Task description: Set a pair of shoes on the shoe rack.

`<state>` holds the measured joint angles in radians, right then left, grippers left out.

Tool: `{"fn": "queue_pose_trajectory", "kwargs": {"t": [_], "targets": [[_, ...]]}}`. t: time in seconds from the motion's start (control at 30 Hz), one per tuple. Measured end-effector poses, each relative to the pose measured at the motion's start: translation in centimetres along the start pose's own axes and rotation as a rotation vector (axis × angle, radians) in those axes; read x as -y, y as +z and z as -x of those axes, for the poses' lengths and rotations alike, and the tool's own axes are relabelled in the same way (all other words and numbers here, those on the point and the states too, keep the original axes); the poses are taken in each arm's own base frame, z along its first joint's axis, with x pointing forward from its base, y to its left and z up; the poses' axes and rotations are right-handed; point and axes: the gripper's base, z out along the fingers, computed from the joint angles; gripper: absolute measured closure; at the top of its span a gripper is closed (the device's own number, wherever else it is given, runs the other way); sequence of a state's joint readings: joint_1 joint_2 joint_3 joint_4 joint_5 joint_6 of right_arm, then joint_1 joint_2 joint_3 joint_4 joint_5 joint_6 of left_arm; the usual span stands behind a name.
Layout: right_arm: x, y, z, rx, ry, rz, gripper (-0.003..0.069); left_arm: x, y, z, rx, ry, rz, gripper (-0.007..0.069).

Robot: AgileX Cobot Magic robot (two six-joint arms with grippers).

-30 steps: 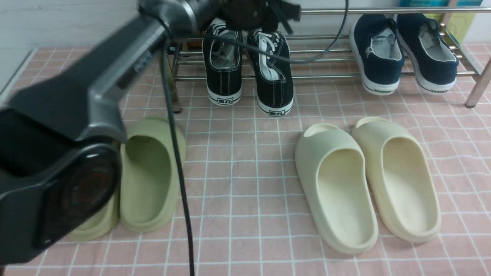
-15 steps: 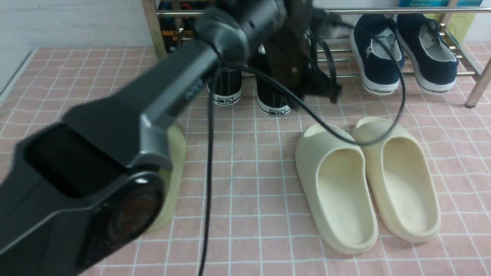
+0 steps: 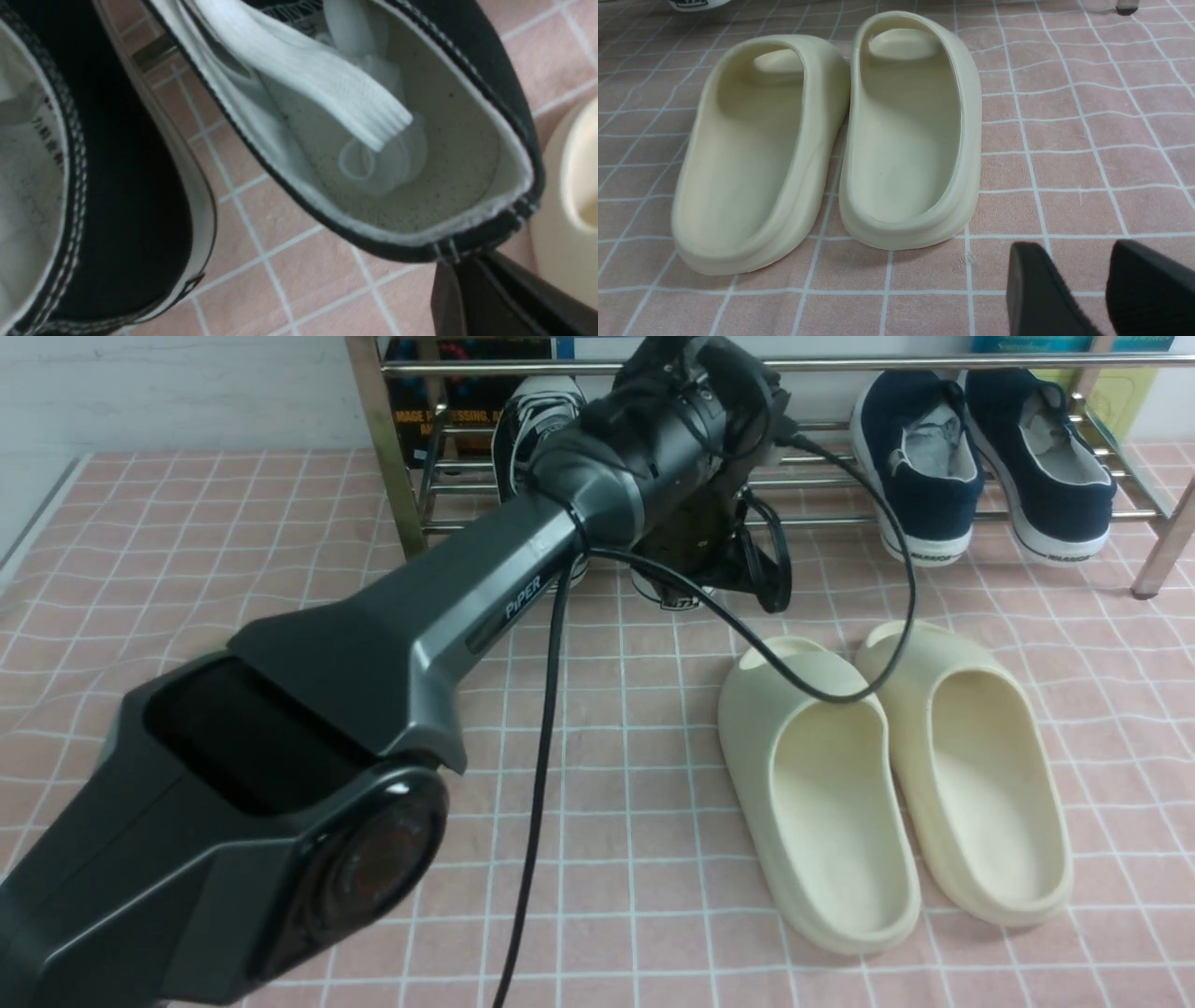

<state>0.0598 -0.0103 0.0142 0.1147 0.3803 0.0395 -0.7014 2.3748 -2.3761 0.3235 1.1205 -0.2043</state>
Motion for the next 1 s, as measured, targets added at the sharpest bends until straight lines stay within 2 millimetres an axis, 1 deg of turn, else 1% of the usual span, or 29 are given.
{"fn": "queue_pose_trajectory", "kwargs": {"t": [0.13, 0.33, 0.57, 0.63, 0.67, 0.7, 0.73, 0.77, 0.8, 0.83, 0.87, 0.9, 0.93, 0.97, 1.0], "targets": [[0.0, 0.0, 0.0, 0.000, 0.000, 0.000, 0.0419, 0.0, 0.0, 0.2, 0.018, -0.001, 0.010, 0.0620], [0.0, 0.0, 0.0, 0.000, 0.000, 0.000, 0.0419, -0.5, -0.1, 0.2, 0.024, 0.020, 0.064, 0.0620], [0.0, 0.0, 0.0, 0.000, 0.000, 0.000, 0.0419, -0.6, -0.1, 0.2, 0.016, 0.024, 0.075, 0.0620], [0.0, 0.0, 0.0, 0.000, 0.000, 0.000, 0.0419, -0.8, -1.3, 0.0, -0.015, 0.028, 0.079, 0.0620], [0.0, 0.0, 0.0, 0.000, 0.000, 0.000, 0.0419, -1.0, -2.4, 0.1, -0.026, 0.036, 0.079, 0.0620], [0.0, 0.0, 0.0, 0.000, 0.000, 0.000, 0.0419, -1.1, -2.9, 0.1, -0.025, 0.035, 0.079, 0.0620], [0.0, 0.0, 0.0, 0.000, 0.000, 0.000, 0.0419, -1.2, -3.9, 0.3, -0.019, 0.048, 0.075, 0.0620], [0.0, 0.0, 0.0, 0.000, 0.000, 0.000, 0.0419, -2.1, -7.5, 0.9, 0.037, 0.070, 0.066, 0.0620], [0.0, 0.0, 0.0, 0.000, 0.000, 0.000, 0.0419, -2.4, -8.9, 1.2, 0.064, 0.074, 0.063, 0.0620], [0.0, 0.0, 0.0, 0.000, 0.000, 0.000, 0.0419, -3.3, -12.3, 1.6, 0.124, 0.070, 0.056, 0.0620], [0.0, 0.0, 0.0, 0.000, 0.000, 0.000, 0.0419, -3.9, -14.6, 1.7, 0.167, 0.062, 0.053, 0.0620], [0.0, 0.0, 0.0, 0.000, 0.000, 0.000, 0.0419, -4.9, -17.6, 1.7, 0.224, 0.046, 0.050, 0.0620], [0.0, 0.0, 0.0, 0.000, 0.000, 0.000, 0.0419, -6.1, -21.4, 1.5, 0.294, 0.025, 0.051, 0.0620], [0.0, 0.0, 0.0, 0.000, 0.000, 0.000, 0.0419, -6.9, -23.9, 1.2, 0.341, 0.010, 0.053, 0.0620], [0.0, 0.0, 0.0, 0.000, 0.000, 0.000, 0.0419, -7.9, -26.9, 0.6, 0.397, -0.008, 0.054, 0.0620]]}}
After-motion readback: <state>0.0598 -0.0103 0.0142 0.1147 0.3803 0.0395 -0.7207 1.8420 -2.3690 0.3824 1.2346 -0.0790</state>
